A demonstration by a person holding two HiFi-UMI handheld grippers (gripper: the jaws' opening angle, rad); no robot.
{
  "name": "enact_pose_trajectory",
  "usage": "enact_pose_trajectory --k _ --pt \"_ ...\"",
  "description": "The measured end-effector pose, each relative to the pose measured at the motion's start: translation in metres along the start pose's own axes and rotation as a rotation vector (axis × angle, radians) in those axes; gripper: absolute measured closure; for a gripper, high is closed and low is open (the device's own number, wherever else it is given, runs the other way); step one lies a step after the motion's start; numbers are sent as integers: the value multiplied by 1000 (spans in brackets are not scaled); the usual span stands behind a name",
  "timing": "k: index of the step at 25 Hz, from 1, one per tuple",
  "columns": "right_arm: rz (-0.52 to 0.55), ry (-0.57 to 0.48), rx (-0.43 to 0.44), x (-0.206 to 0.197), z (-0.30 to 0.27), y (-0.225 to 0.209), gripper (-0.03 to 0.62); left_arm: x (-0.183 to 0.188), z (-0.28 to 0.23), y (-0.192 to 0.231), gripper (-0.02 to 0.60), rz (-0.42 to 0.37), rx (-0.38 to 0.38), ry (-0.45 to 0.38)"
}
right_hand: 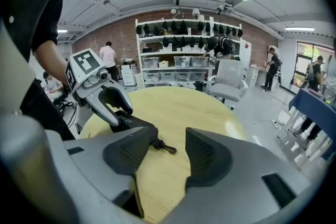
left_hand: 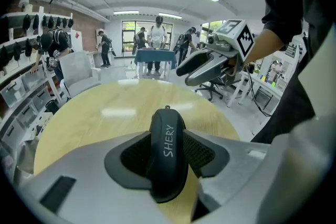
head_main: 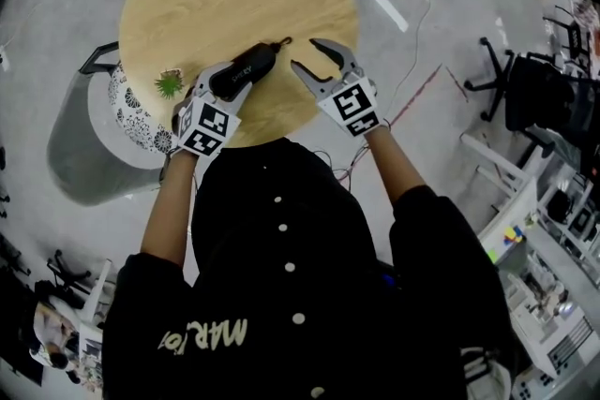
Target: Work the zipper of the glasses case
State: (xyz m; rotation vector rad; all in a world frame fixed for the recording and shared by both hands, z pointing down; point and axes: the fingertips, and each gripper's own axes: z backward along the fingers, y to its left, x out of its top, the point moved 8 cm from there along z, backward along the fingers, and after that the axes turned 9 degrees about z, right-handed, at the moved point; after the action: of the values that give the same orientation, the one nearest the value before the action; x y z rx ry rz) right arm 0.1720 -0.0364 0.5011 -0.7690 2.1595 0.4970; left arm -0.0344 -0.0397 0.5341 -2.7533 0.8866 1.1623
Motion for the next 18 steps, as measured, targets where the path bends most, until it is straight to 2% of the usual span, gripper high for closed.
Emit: enact_pose_trajectory --k 3,5,10,13,16,18 --pt "66 38 56 -3 -14 -3 385 -4 -6 -3 397 -19 -2 23" --pt "62 69 98 -3 -25 -9 385 -5 -8 -4 397 -32 5 20" --pt "-125 179 181 2 -62 -23 442 -8 -9 -6 397 -71 31 9" --pt "-236 318 257 6 -86 -24 445 -8 -9 -8 397 -90 50 13" --pt "-277 444 315 14 -110 -24 459 -11 -11 -11 397 -121 72 17" --pt "-294 513 336 16 -123 -24 496 -13 -11 -13 397 -139 89 17"
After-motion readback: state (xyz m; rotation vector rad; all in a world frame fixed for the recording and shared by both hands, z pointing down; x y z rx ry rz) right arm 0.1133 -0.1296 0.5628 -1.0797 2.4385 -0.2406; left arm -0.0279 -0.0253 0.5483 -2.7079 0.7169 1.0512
